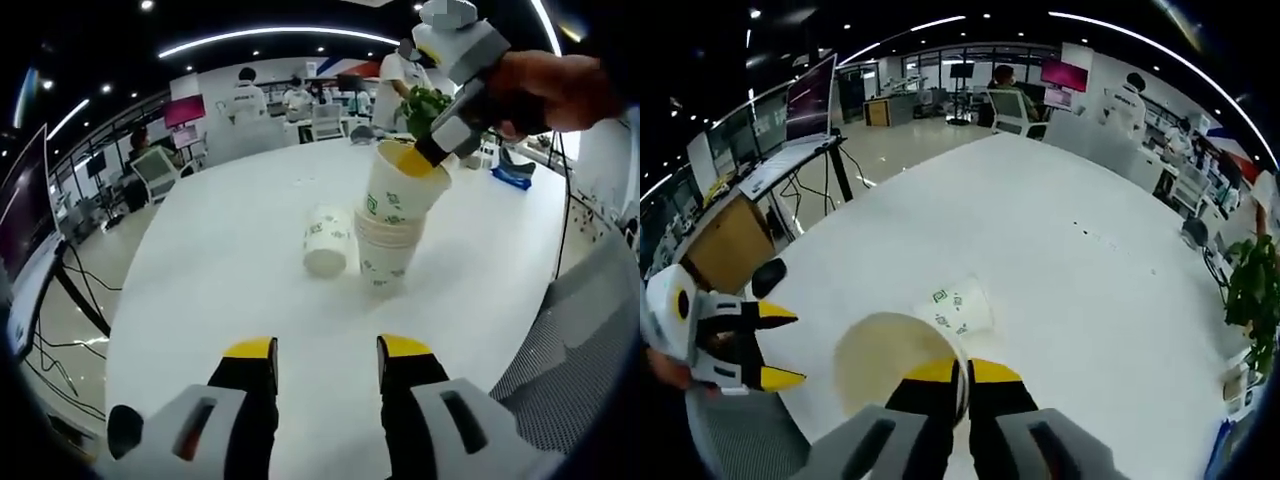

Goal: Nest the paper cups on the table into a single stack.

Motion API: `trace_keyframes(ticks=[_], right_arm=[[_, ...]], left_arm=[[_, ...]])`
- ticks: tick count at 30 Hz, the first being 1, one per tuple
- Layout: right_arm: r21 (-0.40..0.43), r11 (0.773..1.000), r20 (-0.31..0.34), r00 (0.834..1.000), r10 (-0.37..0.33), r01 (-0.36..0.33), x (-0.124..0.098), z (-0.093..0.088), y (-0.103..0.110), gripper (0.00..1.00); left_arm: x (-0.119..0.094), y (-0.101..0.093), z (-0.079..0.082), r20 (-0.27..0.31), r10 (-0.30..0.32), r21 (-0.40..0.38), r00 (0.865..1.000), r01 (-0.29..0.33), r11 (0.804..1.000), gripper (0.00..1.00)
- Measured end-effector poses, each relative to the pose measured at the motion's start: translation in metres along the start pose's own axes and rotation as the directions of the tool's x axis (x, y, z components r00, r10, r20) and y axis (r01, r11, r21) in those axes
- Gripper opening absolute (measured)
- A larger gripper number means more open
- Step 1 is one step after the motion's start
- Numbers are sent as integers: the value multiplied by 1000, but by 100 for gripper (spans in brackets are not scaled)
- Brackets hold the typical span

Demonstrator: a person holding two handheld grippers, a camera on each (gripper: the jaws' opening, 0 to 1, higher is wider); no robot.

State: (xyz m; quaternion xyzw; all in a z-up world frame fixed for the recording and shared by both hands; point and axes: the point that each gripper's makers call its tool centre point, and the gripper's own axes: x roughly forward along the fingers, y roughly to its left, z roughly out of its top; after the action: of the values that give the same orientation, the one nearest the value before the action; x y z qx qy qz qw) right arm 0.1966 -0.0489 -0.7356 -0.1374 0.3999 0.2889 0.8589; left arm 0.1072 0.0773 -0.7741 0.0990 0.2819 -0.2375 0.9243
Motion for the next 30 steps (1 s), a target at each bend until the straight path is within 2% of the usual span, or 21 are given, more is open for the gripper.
trace_keyframes(ticks=[7, 30], right_arm=[[-3, 1000, 14, 1000, 13, -13, 1, 2, 7, 1], [9, 1000, 53, 999, 7, -8, 4, 8, 3, 7]], left_arm=[[0, 1, -1, -2, 2, -10, 1000, -2, 1000, 38], [-1, -1, -3, -19, 2, -15, 1000, -3, 1000, 37]])
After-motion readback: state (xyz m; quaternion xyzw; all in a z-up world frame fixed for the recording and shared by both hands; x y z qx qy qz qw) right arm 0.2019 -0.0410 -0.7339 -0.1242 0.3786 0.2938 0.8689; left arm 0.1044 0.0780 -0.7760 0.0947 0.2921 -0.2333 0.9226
